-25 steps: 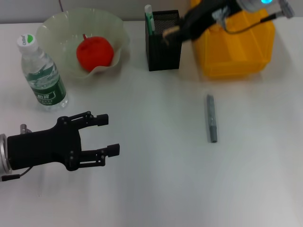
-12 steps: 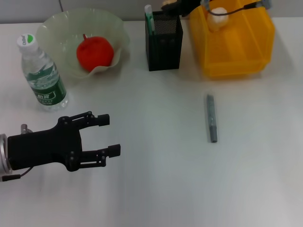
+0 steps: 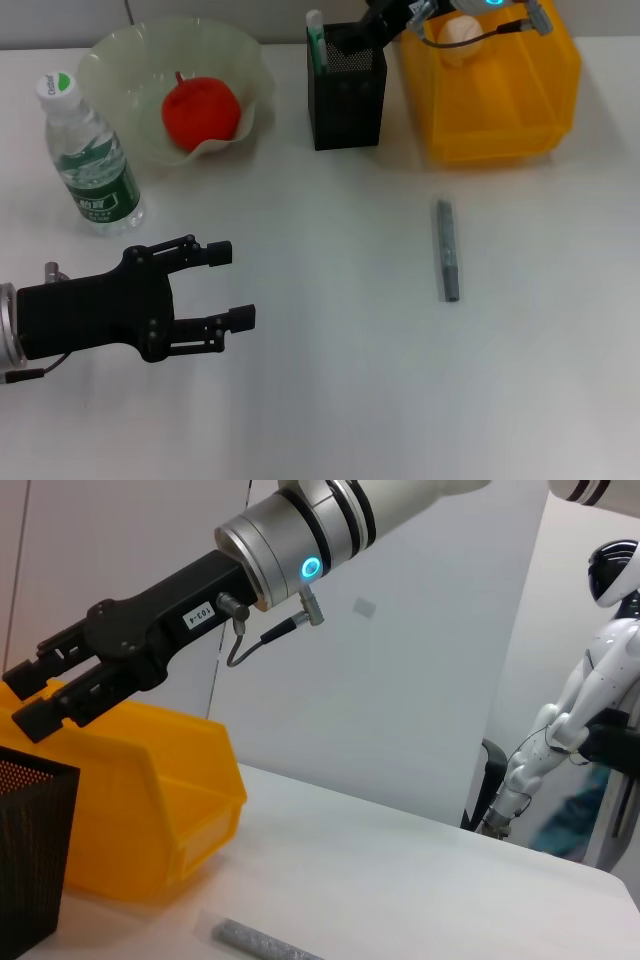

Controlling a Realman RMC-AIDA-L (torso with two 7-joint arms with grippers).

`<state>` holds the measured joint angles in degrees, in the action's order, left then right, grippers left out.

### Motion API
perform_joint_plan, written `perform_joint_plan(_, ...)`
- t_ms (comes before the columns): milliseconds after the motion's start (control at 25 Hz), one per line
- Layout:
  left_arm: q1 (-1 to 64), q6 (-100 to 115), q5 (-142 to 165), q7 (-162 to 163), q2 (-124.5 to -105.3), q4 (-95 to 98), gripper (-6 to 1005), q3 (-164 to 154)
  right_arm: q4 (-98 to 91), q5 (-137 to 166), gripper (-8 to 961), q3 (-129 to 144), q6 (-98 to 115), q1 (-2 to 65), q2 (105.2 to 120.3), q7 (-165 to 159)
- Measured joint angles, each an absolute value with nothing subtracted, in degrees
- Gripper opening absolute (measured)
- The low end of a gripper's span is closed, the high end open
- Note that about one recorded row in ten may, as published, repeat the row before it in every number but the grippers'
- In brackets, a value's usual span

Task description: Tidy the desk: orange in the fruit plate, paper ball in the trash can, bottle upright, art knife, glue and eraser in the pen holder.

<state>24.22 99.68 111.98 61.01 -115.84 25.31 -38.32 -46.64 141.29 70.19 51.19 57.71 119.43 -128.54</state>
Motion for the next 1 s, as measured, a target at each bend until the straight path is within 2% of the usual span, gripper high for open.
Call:
perform_joint_plan(200, 24.3, 99.7, 112.0, 61.0, -115.88, 25.3, 842, -38.3, -49.1, 140.0, 638, 69.6, 53.8, 56.9, 119.43, -129.5)
perform_joint_plan(400, 24.5, 99.7, 112.0, 61.0, -116.07, 25.3, 842, -38.3, -60.8, 140.0, 752, 69.2, 67.2, 54.4, 118.94, -141.1)
perform_joint_plan(640, 24.8, 99.8, 112.0, 60.9, -116.18, 25.3, 842, -38.5, -66.2, 148.8, 749, 67.2, 87.7, 55.8, 118.90, -151.6)
perform_joint_plan(1000, 24.8, 99.8, 112.0, 60.9, -116.17, 25.3, 841, -38.4, -59.9, 155.7, 733, 67.9, 91.8, 55.9, 119.17, -155.2)
